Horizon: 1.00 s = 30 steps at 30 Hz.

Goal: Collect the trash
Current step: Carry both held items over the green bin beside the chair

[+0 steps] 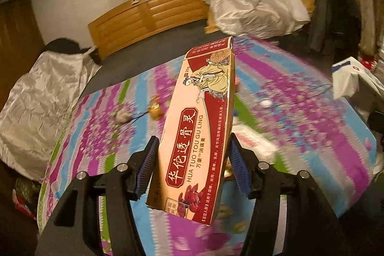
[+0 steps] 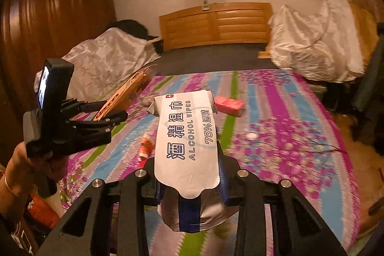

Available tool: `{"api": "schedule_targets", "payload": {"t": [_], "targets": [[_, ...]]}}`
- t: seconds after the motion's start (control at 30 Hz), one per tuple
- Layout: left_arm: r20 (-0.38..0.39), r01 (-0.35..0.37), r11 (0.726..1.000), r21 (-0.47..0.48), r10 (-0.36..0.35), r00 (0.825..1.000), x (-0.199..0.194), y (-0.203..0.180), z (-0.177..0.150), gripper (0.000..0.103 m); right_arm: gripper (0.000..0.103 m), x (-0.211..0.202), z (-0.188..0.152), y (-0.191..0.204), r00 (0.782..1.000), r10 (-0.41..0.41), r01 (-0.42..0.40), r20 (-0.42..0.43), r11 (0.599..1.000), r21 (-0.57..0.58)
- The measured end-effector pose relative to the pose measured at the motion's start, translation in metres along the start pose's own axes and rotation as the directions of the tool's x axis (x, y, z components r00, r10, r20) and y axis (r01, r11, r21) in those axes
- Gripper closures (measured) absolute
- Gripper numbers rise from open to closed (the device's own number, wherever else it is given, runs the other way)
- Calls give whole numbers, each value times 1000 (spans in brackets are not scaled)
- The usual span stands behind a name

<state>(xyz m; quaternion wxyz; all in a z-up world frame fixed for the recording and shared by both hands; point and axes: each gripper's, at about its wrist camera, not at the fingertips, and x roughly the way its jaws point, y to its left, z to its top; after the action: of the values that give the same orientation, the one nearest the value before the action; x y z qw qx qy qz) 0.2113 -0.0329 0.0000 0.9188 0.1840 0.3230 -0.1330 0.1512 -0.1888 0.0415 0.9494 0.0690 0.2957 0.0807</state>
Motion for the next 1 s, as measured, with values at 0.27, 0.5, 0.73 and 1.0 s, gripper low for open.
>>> {"api": "schedule_targets", "payload": {"t": [0.27,0.5,0.73,1.0], "targets": [[79,103,988,111,-112,991,-32,-96,25,47,67,-87,-24,-66,981,-189,185,28,977,110],[113,220,945,242,-252,961,-54,-192,44,47,67,-169,-52,-133,929,-367,345,48,904,251],[83,361,852,378,-420,904,-75,-298,54,47,66,-254,-92,-197,839,-544,499,30,790,357],[4,469,714,519,-552,834,-91,-412,41,47,66,-348,-157,-267,693,-719,648,-54,588,484]]}}
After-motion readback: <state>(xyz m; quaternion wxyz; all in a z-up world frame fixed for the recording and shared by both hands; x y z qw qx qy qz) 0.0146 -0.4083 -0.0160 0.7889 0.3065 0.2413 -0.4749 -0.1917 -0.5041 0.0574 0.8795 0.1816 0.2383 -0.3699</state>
